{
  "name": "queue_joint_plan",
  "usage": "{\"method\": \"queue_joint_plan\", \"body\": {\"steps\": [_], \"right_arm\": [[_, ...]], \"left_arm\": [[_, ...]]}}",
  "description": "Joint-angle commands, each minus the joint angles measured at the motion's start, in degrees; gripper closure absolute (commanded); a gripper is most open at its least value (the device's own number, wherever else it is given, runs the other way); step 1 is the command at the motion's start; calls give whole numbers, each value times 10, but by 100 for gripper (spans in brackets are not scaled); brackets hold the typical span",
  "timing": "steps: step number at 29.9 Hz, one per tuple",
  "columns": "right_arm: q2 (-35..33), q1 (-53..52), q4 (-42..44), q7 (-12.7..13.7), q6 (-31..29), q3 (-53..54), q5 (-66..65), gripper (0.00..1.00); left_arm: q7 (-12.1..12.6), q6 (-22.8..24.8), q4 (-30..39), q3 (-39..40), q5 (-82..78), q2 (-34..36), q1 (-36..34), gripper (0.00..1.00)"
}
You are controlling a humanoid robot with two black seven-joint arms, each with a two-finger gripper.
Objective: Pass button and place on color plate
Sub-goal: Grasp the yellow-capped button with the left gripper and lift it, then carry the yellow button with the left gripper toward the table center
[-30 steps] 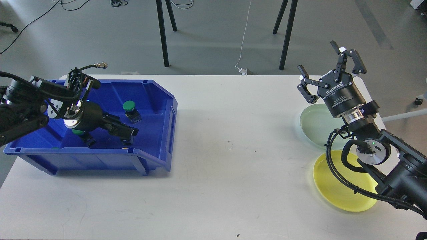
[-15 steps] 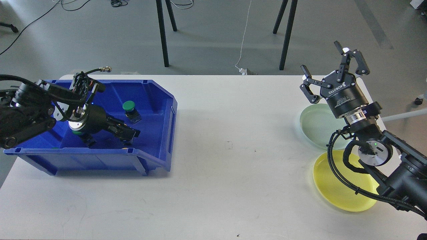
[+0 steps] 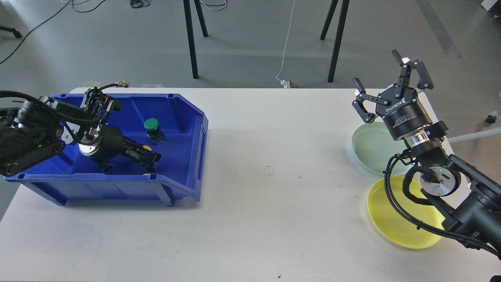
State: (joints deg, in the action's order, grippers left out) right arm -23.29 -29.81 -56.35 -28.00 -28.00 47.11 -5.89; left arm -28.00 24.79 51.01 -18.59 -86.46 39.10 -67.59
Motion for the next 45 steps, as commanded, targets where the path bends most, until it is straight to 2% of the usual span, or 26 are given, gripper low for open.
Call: {"method": "queue_joint_plan", "body": {"steps": [1,2,4,10,13,17,19,22,24,28,30,33,39,45], "right_arm": [[0,3,-1,0,0,1,0,1],[0,4,-2,0,0,3,0,1],[0,7,-8,0,0,12,0,1],[0,11,-15,0,0,24,0,1],[0,6,-14,0,0,28,-1,1],[-1,5,-10,0,6,44,-1,1],[-10,3,-10,0,8,40,-3,1],[-34,6,-14,0,8,39,-2,1],[-44,13,-18,0,7,37,-2,1],[-86,57,-58,0,7,16,-19,1],[-118,74,-86,0,8,11,-53,1],[-142,121,-127,0,18,10,-107,1],[-135,160,-202,0,85,11,-276,2],[-31,150,-208,0,117,-4,-309,2]], "left_arm": [[0,-3,0,0,-1,1,-1,82],[0,-3,1,0,-2,0,-1,89],[0,-4,1,1,-1,0,-1,95],[0,-1,13,11,5,11,-14,97],[0,8,43,39,8,42,-42,97],[0,32,131,128,43,105,-77,97],[0,32,180,193,107,134,-71,96],[0,32,224,251,215,138,-47,96],[0,32,240,275,284,106,-25,96],[0,27,228,289,315,-25,45,96],[0,-17,198,288,310,-85,72,96],[0,-40,154,283,301,-149,99,96],[0,-43,146,298,299,-164,116,96],[0,-44,146,299,302,-164,117,95]]}}
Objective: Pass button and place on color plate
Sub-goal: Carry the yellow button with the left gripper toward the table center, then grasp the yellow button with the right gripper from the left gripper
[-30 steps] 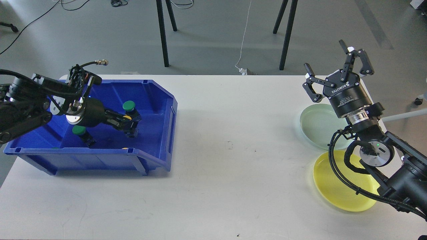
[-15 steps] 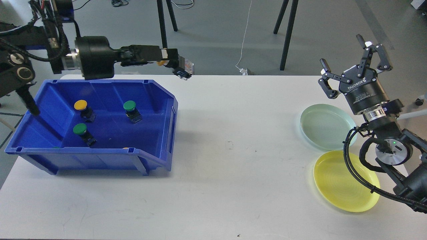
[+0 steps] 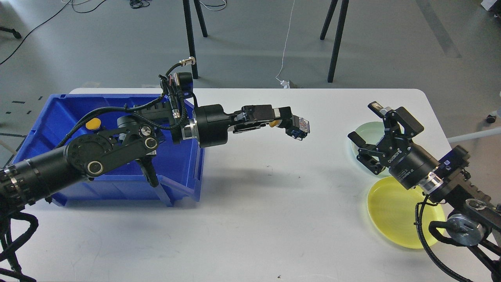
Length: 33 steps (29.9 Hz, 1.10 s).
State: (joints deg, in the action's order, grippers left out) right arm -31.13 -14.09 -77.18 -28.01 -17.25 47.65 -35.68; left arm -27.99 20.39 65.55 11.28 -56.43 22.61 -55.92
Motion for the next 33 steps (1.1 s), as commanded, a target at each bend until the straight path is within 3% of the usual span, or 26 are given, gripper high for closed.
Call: {"method": "queue_joint_plan", "body": {"steps": [1,16,23,29,33], "right_arm": [[62,-8,0,0,14,-15,-11,2],[164,-8,-2,0,42,-24,-5,3],[179,-9,-2,0,59,-20,-1,4],[205,-24,2,0,88,-26,-3,18],[211,-28,1,0,96,-30,-3,18]], "left_arm": [[0,0,0,1,3,1,0,96],[0,1,0,40,6,-2,27,95],[0,2,0,40,6,-2,27,95],[0,2,0,40,6,-2,27,95],[0,1,0,40,7,-2,27,95]]}}
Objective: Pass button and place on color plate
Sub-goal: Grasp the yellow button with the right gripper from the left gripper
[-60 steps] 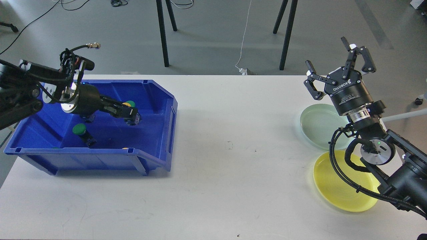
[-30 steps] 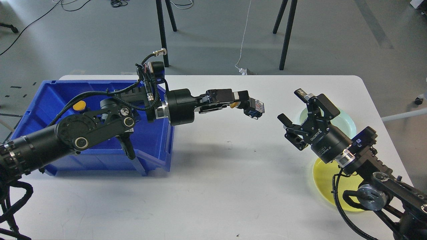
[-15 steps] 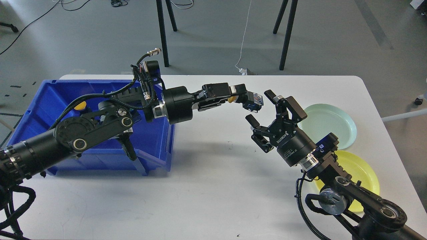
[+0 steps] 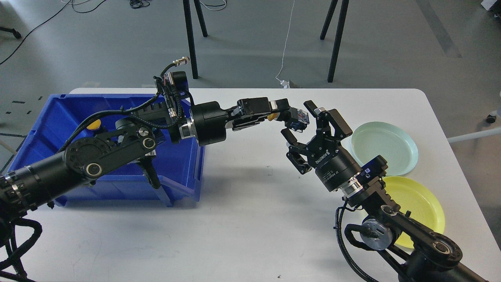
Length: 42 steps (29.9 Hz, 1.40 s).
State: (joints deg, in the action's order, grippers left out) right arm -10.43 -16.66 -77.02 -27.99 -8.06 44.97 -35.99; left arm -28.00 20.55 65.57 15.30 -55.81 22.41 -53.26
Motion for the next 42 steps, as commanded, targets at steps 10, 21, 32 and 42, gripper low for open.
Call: {"method": "queue_joint_plan", "body": {"steps": [10,21,32,42], "right_arm": [[6,-1,-7,0,1,-4,1,48],[7,-1,-14,0,-1,-2,1,91],[15,1,-12,0,16,-1,1,100],[15,4,-12,0,16,-1,1,100]], "left_arm": [[0,-1,-1,0,1,0,0,95],[0,-2,-1,0,1,0,1,95],[0,-12,-1,3,2,-1,5,80],[0,-15,1,32,2,-4,24,23]]}}
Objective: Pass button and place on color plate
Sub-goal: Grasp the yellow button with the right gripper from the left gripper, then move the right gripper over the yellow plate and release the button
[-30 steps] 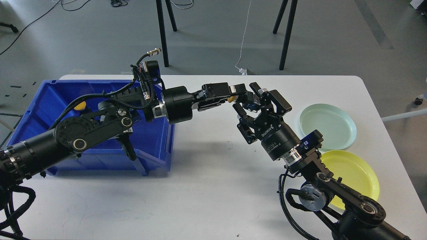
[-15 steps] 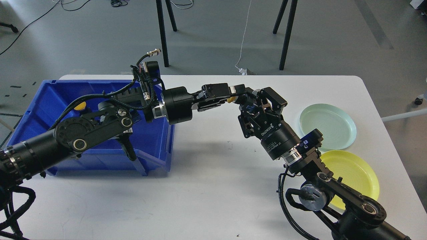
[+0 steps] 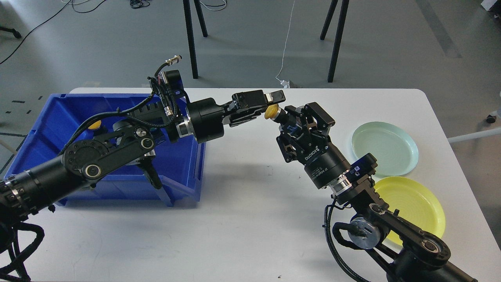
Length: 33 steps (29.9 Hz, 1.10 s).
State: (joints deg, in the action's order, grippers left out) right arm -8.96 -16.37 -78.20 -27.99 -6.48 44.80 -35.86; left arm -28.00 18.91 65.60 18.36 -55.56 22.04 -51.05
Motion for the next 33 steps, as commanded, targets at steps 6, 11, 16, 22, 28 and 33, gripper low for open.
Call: {"method": "queue_joint_plan", "body": {"steps": [6,11,16,22,28,33], "right_arm": [[-3,6,-5,0,0,9,1,100],[-37,42,-35,0,0,64,1,100],[-120,120,-59,0,-1,141,-2,100],[-234,251,-56,0,38,201,-8,100],[-301,345,-52,0,64,198,-8,100],[-301,355,-17,0,63,195,-8,100]], "left_arm": [[0,1,0,1,-1,-2,2,19],[0,1,0,1,0,-2,2,19],[0,1,-2,1,21,-2,3,16],[0,0,-3,1,24,-2,3,16],[0,0,-5,1,25,-2,4,15],[0,1,-5,1,25,-2,4,15]]}}
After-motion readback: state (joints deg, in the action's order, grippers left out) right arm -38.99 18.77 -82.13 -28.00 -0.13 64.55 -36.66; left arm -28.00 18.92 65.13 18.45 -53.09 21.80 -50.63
